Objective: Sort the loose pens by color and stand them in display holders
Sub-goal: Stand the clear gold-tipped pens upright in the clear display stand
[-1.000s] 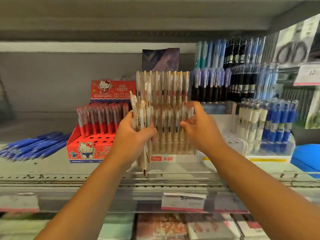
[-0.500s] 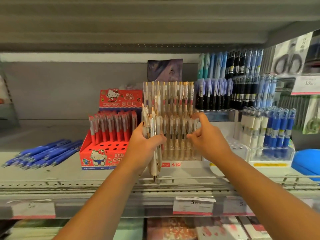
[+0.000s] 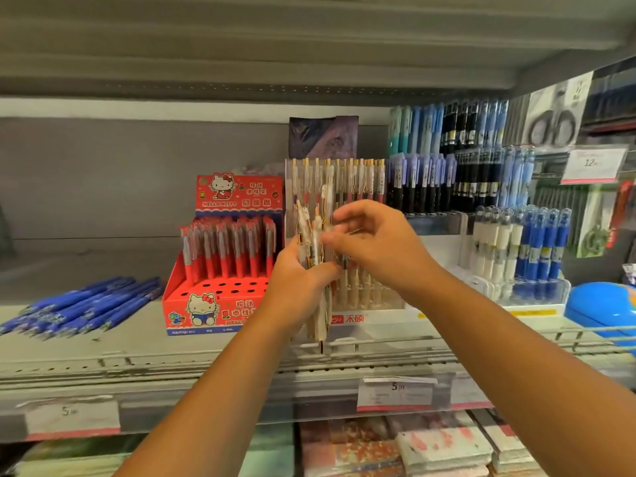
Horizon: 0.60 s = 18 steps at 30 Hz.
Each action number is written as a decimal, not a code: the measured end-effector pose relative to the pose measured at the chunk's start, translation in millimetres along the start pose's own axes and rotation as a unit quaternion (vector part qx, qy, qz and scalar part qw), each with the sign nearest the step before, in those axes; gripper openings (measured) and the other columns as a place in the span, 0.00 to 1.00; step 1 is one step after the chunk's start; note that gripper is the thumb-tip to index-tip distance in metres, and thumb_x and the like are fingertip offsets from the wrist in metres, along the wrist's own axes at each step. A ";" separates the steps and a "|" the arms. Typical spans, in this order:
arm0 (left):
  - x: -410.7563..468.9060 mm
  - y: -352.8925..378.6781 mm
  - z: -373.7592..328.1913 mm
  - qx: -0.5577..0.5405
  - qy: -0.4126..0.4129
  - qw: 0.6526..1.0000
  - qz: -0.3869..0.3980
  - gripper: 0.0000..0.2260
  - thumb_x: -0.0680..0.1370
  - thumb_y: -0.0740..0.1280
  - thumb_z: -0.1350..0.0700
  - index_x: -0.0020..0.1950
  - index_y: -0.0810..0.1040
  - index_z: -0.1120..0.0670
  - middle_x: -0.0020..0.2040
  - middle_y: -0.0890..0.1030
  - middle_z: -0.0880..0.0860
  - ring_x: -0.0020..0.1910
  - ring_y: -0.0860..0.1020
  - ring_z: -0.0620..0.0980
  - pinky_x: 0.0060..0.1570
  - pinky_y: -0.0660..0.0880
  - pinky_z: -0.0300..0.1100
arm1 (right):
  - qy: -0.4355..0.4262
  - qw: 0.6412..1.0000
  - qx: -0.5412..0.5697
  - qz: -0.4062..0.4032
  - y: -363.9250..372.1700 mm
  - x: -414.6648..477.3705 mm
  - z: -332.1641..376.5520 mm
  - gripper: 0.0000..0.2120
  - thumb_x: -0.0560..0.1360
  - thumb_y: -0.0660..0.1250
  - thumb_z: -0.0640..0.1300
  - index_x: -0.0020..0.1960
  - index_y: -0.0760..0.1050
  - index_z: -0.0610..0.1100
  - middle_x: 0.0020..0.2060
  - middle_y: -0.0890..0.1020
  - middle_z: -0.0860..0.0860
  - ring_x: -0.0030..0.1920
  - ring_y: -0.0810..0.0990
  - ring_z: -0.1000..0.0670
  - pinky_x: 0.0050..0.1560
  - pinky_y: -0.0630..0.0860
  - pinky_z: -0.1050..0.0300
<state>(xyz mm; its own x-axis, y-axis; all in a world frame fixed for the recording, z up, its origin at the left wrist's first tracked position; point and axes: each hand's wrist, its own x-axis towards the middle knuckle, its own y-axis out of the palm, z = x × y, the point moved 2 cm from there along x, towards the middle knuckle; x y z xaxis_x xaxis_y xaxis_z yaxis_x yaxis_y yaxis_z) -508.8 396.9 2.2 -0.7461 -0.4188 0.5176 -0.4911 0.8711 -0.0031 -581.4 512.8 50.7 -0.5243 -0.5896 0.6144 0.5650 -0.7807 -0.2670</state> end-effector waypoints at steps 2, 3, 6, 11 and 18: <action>0.7 0.5 -0.2 -0.012 0.001 1.000 0.000 0.23 0.66 0.70 0.59 0.61 0.78 0.51 0.49 0.86 0.47 0.49 0.84 0.46 0.42 0.79 0.37 | 0.019 1.000 0.003 -0.006 2.2 0.8 -1.7 0.13 0.70 0.77 0.41 0.52 0.79 0.43 0.45 0.82 0.43 0.39 0.81 0.54 0.37 0.78 0.63; 1.0 1.1 -0.3 -0.015 0.001 1.000 0.004 0.23 0.67 0.71 0.58 0.62 0.77 0.51 0.50 0.86 0.48 0.51 0.84 0.46 0.45 0.80 0.39 | 0.026 1.000 0.003 -0.009 1.9 1.4 -3.1 0.12 0.70 0.77 0.40 0.52 0.79 0.42 0.45 0.82 0.42 0.39 0.81 0.54 0.36 0.79 0.63; 1.3 2.7 0.4 -0.025 -0.004 1.000 0.015 0.22 0.70 0.73 0.56 0.64 0.77 0.50 0.55 0.85 0.49 0.56 0.82 0.47 0.57 0.77 0.47 | 0.028 0.999 -0.012 -0.027 -1.9 2.2 -5.6 0.09 0.72 0.75 0.39 0.51 0.81 0.42 0.45 0.83 0.43 0.39 0.82 0.53 0.35 0.80 0.61; 3.8 3.6 4.1 -0.035 -0.018 0.999 -0.002 0.15 0.76 0.70 0.55 0.63 0.77 0.50 0.55 0.85 0.48 0.57 0.82 0.46 0.62 0.75 0.51 | 0.025 0.999 0.003 -0.044 -7.2 3.0 -6.4 0.06 0.74 0.73 0.36 0.50 0.82 0.42 0.42 0.83 0.45 0.38 0.84 0.45 0.37 0.83 0.53; 5.4 -0.1 6.8 -0.022 -0.013 0.998 -0.051 0.08 0.77 0.69 0.54 0.55 0.80 0.51 0.46 0.86 0.48 0.48 0.84 0.46 0.48 0.78 0.44 | 0.016 0.996 0.026 -0.080 -11.8 1.1 -9.8 0.07 0.75 0.71 0.35 0.52 0.82 0.42 0.42 0.84 0.45 0.40 0.84 0.51 0.38 0.83 0.56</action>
<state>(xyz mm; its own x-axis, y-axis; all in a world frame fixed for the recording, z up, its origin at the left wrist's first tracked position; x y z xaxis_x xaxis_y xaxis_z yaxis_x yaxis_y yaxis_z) -515.9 392.9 -0.8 -0.7045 -0.5126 0.4908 -0.5455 0.8335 0.0875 -594.8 519.4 47.2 -0.6299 -0.4646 0.6224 0.5040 -0.8542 -0.1276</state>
